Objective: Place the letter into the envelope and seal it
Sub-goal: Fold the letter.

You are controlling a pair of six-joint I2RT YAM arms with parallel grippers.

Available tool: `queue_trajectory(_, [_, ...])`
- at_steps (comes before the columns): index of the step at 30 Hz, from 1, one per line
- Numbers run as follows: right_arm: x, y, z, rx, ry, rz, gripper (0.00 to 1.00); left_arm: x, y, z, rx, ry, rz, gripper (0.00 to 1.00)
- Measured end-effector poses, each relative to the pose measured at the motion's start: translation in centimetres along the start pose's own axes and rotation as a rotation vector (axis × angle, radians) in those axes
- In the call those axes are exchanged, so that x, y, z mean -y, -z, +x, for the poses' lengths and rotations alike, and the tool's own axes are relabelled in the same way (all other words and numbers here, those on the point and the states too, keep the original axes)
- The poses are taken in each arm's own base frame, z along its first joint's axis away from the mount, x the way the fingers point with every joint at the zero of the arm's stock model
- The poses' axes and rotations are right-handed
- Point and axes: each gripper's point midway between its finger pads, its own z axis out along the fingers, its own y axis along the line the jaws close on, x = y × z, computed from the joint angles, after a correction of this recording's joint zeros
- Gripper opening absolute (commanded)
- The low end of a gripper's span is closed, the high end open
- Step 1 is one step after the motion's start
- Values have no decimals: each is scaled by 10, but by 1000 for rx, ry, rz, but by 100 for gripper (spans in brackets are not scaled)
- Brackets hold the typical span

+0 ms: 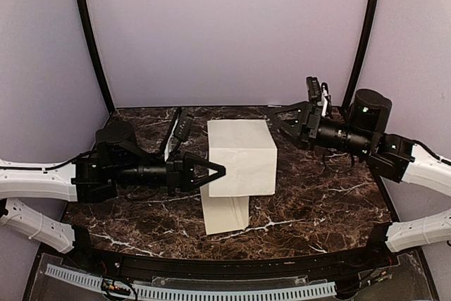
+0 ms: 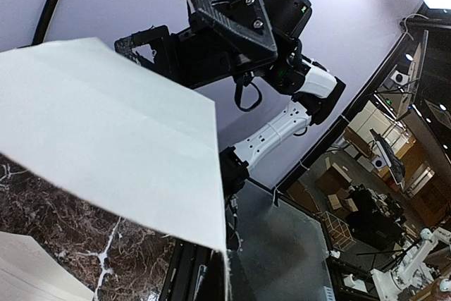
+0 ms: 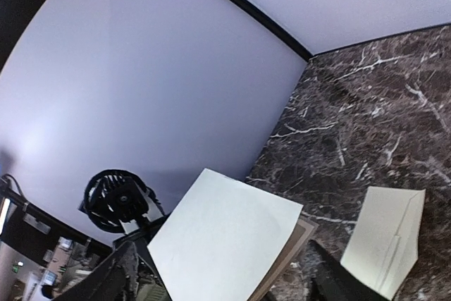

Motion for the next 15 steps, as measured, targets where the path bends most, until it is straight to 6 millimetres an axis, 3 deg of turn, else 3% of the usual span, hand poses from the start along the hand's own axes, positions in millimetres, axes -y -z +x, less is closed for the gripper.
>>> queue_trajectory(5, [2, 19, -11, 18, 148, 106, 94, -5, -1, 5, -48, 6, -39, 0])
queue_trajectory(10, [-17, 34, -19, -1, 307, 110, 86, -6, -5, 7, -81, 21, -46, 0])
queue_trajectory(15, [-42, 32, -6, -120, 426, 7, 77, -4, -12, 11, -130, 33, -16, 0])
